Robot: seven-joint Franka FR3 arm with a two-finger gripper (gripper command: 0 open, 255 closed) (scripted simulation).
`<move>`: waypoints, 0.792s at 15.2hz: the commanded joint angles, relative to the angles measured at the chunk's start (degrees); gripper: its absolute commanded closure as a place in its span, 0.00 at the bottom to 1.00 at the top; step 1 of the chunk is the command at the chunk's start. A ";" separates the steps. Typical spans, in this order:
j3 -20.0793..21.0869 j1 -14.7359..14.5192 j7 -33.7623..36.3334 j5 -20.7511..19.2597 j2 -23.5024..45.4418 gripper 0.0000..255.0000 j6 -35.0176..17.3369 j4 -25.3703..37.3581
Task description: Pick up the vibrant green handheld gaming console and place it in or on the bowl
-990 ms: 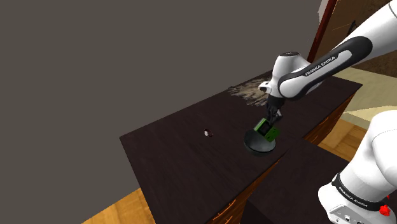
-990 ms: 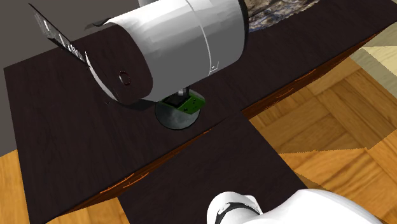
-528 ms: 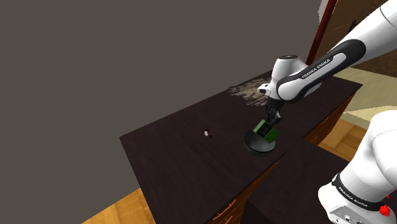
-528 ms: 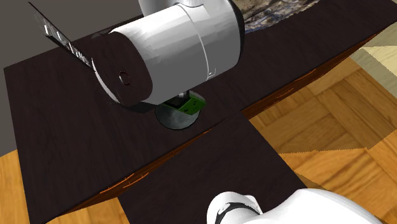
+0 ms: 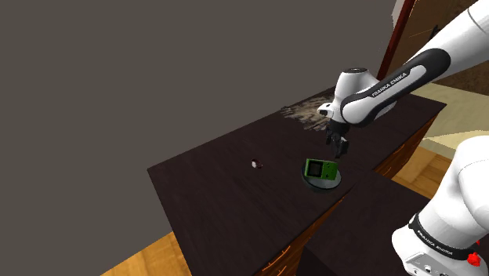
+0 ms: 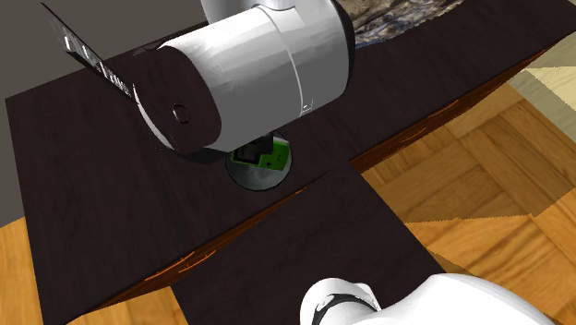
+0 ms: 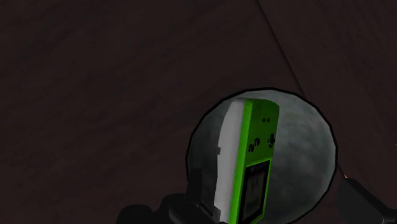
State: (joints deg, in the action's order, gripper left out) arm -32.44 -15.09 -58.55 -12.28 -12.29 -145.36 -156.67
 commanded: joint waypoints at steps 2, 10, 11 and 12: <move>1.20 0.97 1.43 -1.76 -4.44 0.00 5.33 1.10; 2.33 1.61 2.21 -2.54 -7.90 0.00 9.96 2.37; 2.33 1.61 2.21 -2.54 -7.90 0.00 9.96 2.37; 2.33 1.61 2.21 -2.54 -7.90 0.00 9.96 2.37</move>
